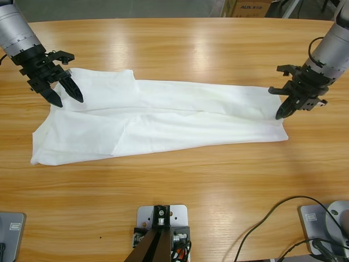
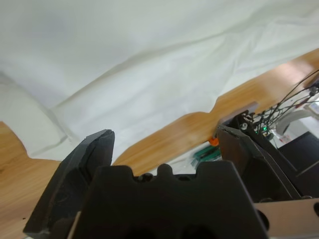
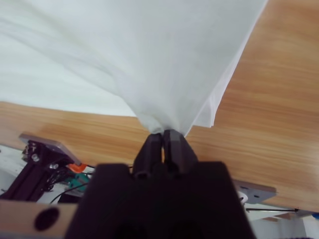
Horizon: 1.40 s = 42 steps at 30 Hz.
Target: Fold clothes
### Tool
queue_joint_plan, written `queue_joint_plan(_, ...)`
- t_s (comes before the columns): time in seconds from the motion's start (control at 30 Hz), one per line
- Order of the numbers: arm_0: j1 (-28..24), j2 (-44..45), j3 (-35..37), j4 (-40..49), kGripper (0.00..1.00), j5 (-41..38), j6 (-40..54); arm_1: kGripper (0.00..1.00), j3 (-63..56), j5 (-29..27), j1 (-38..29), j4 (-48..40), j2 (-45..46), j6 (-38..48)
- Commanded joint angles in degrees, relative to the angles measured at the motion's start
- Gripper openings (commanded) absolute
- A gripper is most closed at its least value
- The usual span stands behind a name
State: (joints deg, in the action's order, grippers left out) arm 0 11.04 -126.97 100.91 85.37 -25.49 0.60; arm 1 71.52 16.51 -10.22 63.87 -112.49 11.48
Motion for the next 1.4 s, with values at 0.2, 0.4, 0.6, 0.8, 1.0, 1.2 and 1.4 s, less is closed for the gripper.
queue_joint_plan(0.2, -1.86, 2.65, -2.05, -0.55, 0.803, -0.43, 0.71, 0.000, 3.38, -0.51, 1.52, 3.31, -10.24, -1.63)
queue_joint_plan(0.4, -1.90, 5.38, -2.12, -0.55, 0.803, -0.52, 0.71, 0.998, 5.56, -4.55, 2.05, 3.86, -7.33, -0.37)
queue_joint_plan(0.6, -2.07, 10.19, -2.84, -0.83, 0.803, -1.65, 0.91, 1.000, 4.88, -0.81, 0.50, -3.42, 6.14, -1.70)
queue_joint_plan(0.8, -1.98, 20.76, -9.34, -6.21, 0.803, -7.48, 3.07, 1.000, 3.75, 7.45, -7.25, -9.68, 7.25, -2.83)
queue_joint_plan(1.0, -7.52, 30.32, -30.95, -21.66, 0.801, -14.06, 2.21, 1.000, 0.27, 8.10, -10.34, -12.90, 8.86, -1.98)
queue_joint_plan(1.2, -12.97, 28.26, -32.97, -26.25, 0.803, -16.87, 2.02, 1.000, -2.58, 7.91, -8.71, -13.20, 11.01, -1.77)
queue_joint_plan(1.4, -12.90, 27.60, -32.99, -27.36, 0.803, -16.87, 1.95, 0.997, -12.24, 11.57, 2.89, -22.79, 20.83, 5.29)
